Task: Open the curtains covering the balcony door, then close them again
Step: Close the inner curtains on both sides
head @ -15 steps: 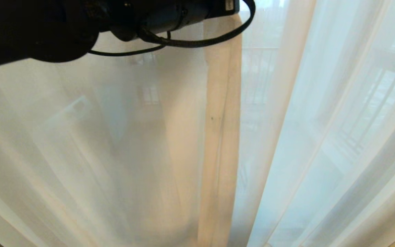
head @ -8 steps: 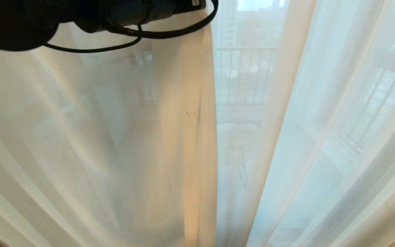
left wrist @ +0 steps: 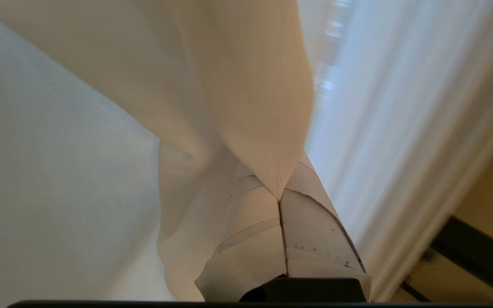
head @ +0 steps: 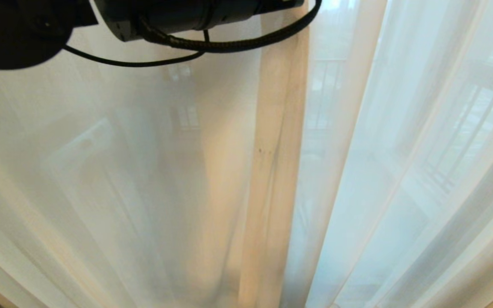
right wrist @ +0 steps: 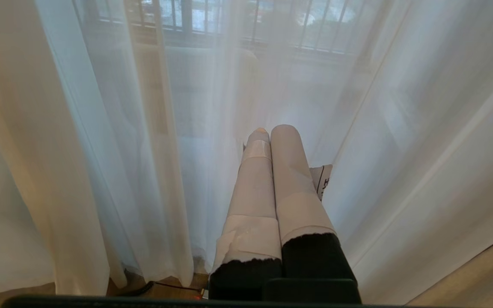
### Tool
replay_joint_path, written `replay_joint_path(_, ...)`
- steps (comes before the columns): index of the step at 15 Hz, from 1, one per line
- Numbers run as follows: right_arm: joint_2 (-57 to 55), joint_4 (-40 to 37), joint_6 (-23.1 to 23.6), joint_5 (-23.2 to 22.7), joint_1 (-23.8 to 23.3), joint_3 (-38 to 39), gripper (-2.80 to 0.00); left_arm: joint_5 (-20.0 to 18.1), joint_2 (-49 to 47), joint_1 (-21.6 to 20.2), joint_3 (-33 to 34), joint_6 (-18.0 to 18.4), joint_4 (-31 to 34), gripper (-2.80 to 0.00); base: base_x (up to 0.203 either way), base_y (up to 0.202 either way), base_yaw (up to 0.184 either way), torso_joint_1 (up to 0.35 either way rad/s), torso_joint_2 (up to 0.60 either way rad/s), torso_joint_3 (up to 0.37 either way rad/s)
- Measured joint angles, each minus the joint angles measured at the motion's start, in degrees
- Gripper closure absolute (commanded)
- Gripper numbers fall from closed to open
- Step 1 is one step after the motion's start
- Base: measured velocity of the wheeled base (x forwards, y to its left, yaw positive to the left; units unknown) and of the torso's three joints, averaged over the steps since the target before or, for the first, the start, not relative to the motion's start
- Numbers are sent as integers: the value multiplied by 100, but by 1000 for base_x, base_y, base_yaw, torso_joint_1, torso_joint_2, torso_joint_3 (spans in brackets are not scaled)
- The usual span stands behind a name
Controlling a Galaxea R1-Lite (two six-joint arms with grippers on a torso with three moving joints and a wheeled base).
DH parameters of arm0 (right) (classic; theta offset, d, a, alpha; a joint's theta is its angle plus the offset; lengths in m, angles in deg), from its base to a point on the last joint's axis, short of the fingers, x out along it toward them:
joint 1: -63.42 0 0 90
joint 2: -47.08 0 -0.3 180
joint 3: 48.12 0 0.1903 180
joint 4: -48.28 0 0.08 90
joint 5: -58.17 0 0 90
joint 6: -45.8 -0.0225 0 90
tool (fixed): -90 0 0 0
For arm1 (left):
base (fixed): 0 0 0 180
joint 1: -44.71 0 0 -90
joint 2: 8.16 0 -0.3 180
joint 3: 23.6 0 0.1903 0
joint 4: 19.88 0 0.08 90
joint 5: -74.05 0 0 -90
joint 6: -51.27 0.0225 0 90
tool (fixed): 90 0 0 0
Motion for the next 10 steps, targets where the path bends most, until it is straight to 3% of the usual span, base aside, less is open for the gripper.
replay_joint_path(7, 0, 2, -2, -1, -2, 0, 0, -184, -200, 200, -49, 32, -14, 0, 0, 0, 0, 0, 0, 0)
replay_joint_path(8, 0, 0, 2, 0, 0, 0, 0, -184, -208, 193, -49, 30, -24, -280, 0, 0, 0, 0, 0, 0)
replay_joint_path(10, 0, 1, 0, 0, 0, 0, 0, -179, -216, 167, -44, 38, -37, -280, 0, 0, 0, 0, 0, 0)
